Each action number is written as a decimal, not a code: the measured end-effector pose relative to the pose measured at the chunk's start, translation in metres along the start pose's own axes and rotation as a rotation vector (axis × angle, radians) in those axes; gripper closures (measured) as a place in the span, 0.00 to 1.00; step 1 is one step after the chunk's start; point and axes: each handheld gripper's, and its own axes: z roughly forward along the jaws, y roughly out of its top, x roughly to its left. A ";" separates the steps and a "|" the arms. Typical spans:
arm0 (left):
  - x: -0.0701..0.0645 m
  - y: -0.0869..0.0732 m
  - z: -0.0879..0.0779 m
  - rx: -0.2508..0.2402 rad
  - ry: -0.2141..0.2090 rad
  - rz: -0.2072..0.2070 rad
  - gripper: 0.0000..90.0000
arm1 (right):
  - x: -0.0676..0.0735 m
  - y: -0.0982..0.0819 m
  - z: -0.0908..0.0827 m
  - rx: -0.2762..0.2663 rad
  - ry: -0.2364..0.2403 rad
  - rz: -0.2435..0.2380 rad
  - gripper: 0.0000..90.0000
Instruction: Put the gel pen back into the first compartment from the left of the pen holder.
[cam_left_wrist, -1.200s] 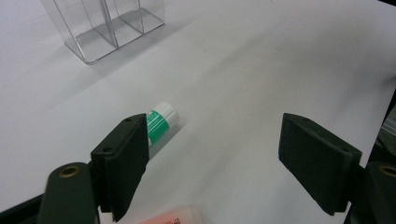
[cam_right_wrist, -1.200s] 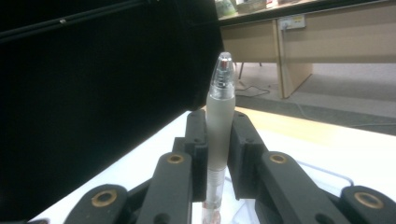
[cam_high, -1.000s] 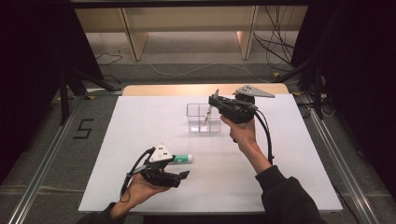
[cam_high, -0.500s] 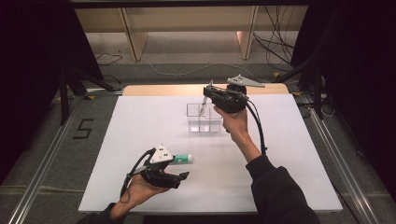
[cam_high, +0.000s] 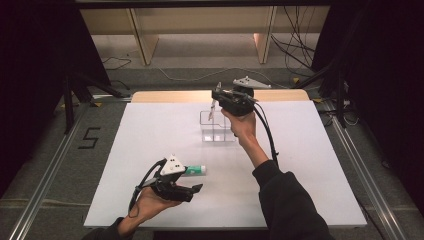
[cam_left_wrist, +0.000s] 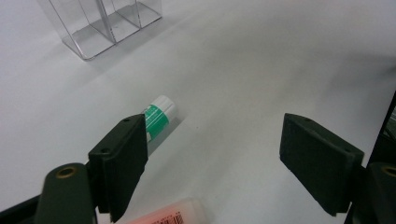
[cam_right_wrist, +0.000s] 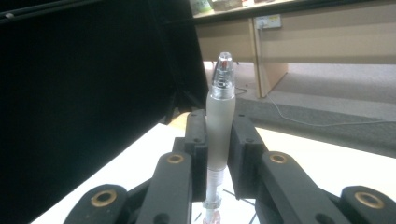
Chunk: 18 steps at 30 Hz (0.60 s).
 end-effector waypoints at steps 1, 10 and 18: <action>0.000 0.000 0.000 0.002 0.000 0.006 0.26 | -0.001 -0.001 0.002 0.002 -0.004 0.001 0.89; 0.001 0.000 0.000 0.000 0.002 0.006 0.26 | -0.002 -0.005 0.015 0.018 -0.030 0.000 0.89; 0.001 0.000 -0.001 -0.001 0.002 0.005 0.26 | 0.004 -0.010 0.029 0.045 -0.040 -0.029 0.89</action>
